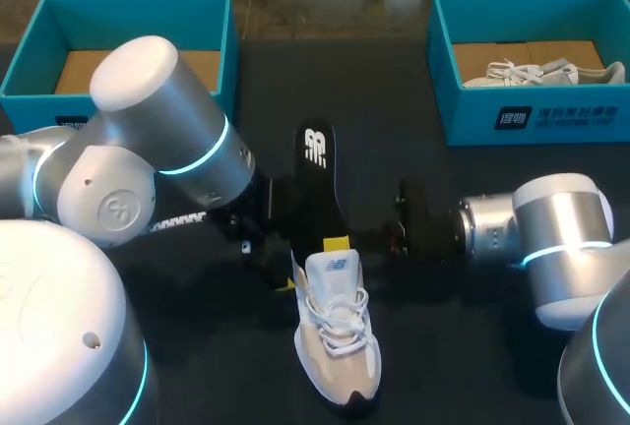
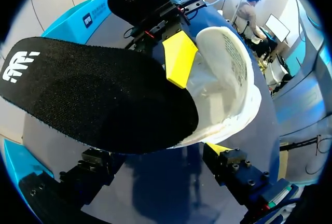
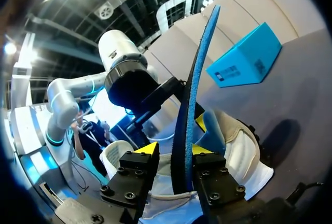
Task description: Take the shoe out of the shoebox, open the shoe tongue, remove and reinsert the insole, then place the shoe into the shoebox
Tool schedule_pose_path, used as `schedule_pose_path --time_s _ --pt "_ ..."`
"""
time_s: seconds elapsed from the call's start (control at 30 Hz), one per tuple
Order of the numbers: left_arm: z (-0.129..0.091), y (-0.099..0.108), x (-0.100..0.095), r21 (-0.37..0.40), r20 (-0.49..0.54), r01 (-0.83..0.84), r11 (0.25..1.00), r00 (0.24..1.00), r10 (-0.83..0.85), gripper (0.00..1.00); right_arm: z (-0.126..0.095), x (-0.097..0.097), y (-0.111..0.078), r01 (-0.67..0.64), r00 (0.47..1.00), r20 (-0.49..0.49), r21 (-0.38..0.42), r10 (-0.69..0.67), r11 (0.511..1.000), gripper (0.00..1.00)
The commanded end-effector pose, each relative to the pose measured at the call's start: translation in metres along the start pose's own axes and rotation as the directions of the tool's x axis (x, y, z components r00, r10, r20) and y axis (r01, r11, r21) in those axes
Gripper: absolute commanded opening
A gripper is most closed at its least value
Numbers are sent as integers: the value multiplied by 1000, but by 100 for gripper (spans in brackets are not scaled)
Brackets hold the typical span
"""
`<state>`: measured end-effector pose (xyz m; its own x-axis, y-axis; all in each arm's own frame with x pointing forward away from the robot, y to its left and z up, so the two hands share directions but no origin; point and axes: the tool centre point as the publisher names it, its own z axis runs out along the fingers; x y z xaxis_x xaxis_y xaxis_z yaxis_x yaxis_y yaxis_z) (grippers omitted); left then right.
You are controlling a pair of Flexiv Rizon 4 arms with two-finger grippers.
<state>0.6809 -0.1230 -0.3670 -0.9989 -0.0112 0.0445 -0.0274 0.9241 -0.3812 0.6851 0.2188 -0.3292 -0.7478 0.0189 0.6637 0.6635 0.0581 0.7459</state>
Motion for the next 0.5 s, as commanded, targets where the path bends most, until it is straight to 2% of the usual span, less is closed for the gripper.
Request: schedule_pose_path --time_s 0.03,0.5 --pt "0 0 1 -1 2 -1 1000 1000 1 100 0 7 6 -1 1000 22 23 0 1000 35" --pt "0 0 1 -1 2 -1 1000 1000 1 100 9 6 22 2 999 41 100 -6 995 34"
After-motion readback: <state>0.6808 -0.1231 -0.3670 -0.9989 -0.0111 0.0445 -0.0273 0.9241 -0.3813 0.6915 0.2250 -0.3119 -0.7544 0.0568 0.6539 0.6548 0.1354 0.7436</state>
